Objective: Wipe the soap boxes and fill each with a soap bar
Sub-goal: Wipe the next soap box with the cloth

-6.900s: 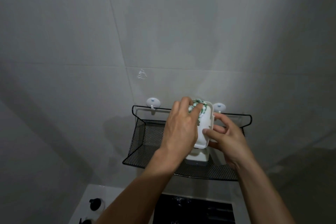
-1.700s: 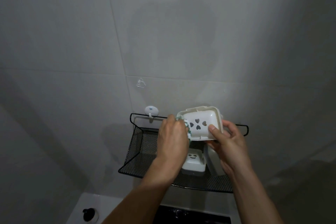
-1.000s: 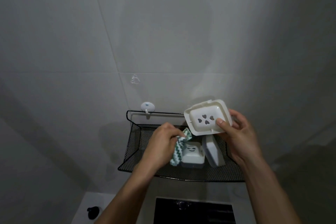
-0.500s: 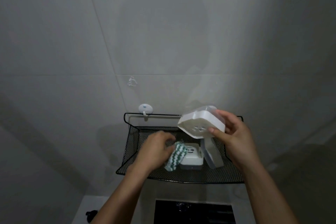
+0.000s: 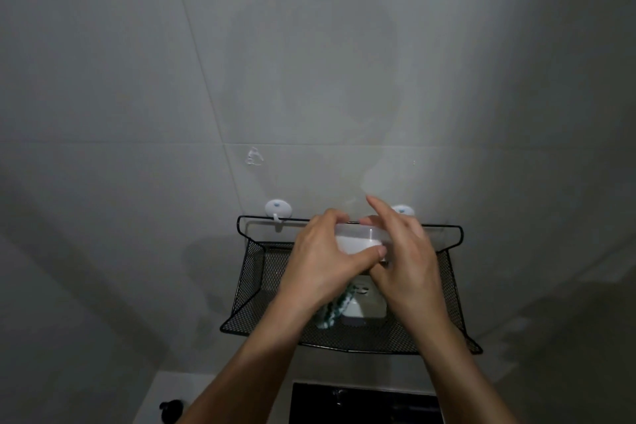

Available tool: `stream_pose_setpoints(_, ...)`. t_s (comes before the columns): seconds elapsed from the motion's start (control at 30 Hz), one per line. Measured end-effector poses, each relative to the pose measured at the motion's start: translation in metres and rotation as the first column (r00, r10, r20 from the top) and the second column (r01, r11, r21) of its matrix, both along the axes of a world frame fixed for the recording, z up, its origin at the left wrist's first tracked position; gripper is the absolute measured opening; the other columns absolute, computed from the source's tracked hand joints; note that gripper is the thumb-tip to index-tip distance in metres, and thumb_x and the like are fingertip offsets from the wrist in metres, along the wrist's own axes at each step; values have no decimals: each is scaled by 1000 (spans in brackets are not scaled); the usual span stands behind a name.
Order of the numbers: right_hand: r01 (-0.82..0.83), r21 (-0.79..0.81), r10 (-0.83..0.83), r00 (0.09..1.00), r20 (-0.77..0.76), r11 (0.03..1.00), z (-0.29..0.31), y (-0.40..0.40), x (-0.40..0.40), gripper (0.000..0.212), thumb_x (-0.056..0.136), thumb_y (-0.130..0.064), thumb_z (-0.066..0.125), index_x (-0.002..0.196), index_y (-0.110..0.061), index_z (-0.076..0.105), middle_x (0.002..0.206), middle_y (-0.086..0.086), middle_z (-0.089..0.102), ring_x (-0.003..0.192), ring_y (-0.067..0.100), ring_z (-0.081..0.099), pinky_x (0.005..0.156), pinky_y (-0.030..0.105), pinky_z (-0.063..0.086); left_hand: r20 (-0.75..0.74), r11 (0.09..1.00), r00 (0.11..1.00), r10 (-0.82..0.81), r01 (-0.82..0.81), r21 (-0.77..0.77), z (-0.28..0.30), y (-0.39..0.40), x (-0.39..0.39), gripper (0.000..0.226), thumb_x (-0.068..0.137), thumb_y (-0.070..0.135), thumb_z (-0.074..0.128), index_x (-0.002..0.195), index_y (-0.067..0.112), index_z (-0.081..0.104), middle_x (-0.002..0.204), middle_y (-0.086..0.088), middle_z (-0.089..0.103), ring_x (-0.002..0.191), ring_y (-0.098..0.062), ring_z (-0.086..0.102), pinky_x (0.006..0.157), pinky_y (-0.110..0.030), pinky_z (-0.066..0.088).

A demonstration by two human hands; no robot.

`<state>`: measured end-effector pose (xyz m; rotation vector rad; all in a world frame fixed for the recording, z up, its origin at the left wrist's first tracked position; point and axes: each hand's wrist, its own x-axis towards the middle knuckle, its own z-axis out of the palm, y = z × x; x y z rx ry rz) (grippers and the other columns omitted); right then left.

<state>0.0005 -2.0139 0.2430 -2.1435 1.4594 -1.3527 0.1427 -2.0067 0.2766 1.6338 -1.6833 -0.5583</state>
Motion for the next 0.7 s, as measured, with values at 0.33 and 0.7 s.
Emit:
stream_pose_setpoints(0.33,-90,185,108,990,-92,979,-5,-1,-21,92,76,-44,84,154,-33,36,149,-14,43,138,4,34,113,32,28,-178,998,983,-39,48,47,-13,-7,25,62,58,49,78,114,30,60,105,15,66,97,2,62,89,-29,54)
stream_pose_setpoints(0.7,-649,399,172,634,754,648,-15,-16,-52,57,79,-14,80,131,-25,59,133,2,67,119,19,66,85,30,58,-626,939,720,-299,339,-59,-21,-7,63,64,65,10,81,124,7,56,128,-12,63,121,-23,60,103,-33,49)
